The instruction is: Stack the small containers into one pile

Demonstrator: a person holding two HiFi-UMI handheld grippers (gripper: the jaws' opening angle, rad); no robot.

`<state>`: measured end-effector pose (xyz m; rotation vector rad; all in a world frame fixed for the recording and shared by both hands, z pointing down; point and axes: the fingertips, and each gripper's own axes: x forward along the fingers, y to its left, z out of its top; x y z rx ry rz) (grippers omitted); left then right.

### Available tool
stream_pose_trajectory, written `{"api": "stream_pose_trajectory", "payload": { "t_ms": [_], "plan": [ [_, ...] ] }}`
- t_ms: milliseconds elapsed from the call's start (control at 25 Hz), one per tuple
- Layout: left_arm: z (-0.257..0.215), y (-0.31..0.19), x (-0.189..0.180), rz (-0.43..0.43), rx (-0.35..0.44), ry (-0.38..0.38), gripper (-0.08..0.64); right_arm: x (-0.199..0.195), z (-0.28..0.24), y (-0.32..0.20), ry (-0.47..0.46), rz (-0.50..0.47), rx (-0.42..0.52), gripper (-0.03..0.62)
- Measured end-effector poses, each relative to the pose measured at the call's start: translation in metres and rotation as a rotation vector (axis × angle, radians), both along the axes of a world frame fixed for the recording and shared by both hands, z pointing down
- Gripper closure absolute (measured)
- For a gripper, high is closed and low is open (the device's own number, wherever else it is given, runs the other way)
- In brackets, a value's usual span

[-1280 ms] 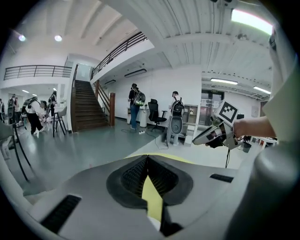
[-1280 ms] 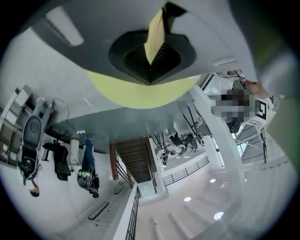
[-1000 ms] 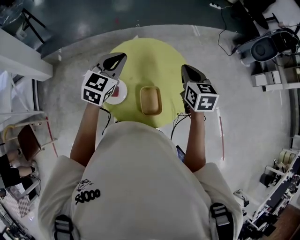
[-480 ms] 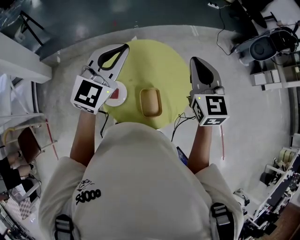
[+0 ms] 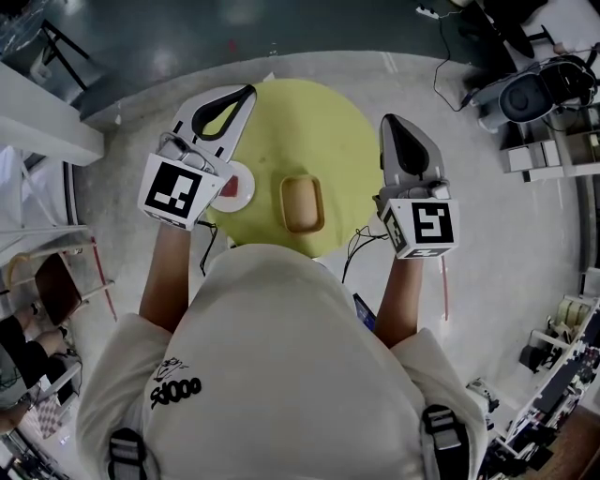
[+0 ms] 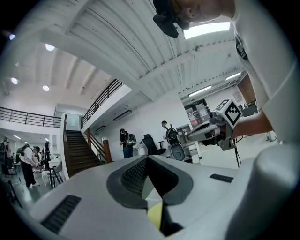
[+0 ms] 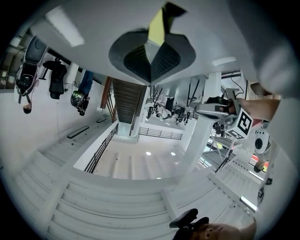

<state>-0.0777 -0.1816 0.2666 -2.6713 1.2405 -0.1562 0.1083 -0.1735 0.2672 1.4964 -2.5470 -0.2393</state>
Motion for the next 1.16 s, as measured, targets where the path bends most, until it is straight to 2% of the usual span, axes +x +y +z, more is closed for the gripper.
{"api": "stream_pose_trajectory", "payload": {
  "t_ms": [240,1160],
  "plan": [
    [-0.002,0.001,0.003,0.003,0.029,-0.003,0.554,-0.001,0.006,0.004,0.034,-0.003,-0.009,0.583],
    [0.022,0.004,0.012,0.008,-0.037,-0.042,0.554,0.000,0.028,0.008,0.073,-0.007,-0.058,0.583]
  ]
}}
